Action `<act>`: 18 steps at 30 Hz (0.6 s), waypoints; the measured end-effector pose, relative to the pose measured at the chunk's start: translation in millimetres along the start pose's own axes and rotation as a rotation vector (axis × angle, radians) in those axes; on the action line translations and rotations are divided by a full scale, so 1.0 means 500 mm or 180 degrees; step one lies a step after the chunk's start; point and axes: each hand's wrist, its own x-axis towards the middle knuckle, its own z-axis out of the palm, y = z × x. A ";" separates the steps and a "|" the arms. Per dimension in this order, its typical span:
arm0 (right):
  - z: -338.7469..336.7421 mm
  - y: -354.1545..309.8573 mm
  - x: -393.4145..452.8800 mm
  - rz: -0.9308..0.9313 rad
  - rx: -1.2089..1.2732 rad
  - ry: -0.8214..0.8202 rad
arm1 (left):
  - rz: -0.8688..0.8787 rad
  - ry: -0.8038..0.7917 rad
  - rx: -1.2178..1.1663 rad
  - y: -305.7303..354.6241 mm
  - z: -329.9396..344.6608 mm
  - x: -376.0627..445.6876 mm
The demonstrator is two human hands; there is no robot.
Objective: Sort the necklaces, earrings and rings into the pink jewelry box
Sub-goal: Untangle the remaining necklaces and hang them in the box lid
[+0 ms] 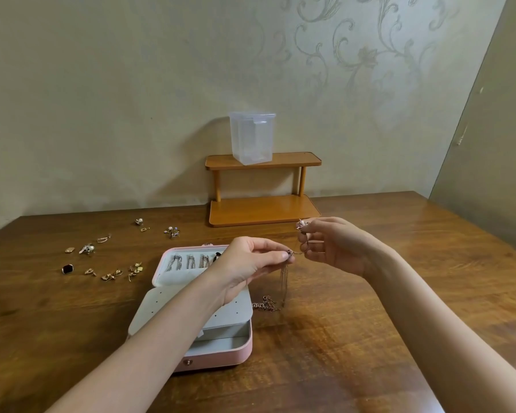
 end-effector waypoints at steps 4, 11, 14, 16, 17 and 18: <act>-0.011 0.021 -0.006 0.0069 -0.0494 0.0107 | -0.0136 -0.0023 -0.0085 -0.009 0.002 0.010; -0.006 0.061 -0.004 0.0334 -0.2147 0.0385 | -0.0441 0.0137 -0.0029 -0.023 0.019 0.036; -0.006 0.058 -0.002 -0.0176 -0.2449 0.0710 | -0.0479 0.0266 0.0109 -0.030 0.025 0.046; -0.004 0.047 -0.003 -0.0464 -0.2195 0.0717 | -0.0470 0.0330 0.0129 -0.032 0.027 0.053; 0.000 0.041 -0.005 -0.0503 -0.2125 0.0631 | -0.0462 0.0346 0.0109 -0.034 0.026 0.055; 0.003 0.038 -0.007 -0.0509 -0.2145 0.0556 | -0.0449 0.0347 0.0081 -0.036 0.026 0.056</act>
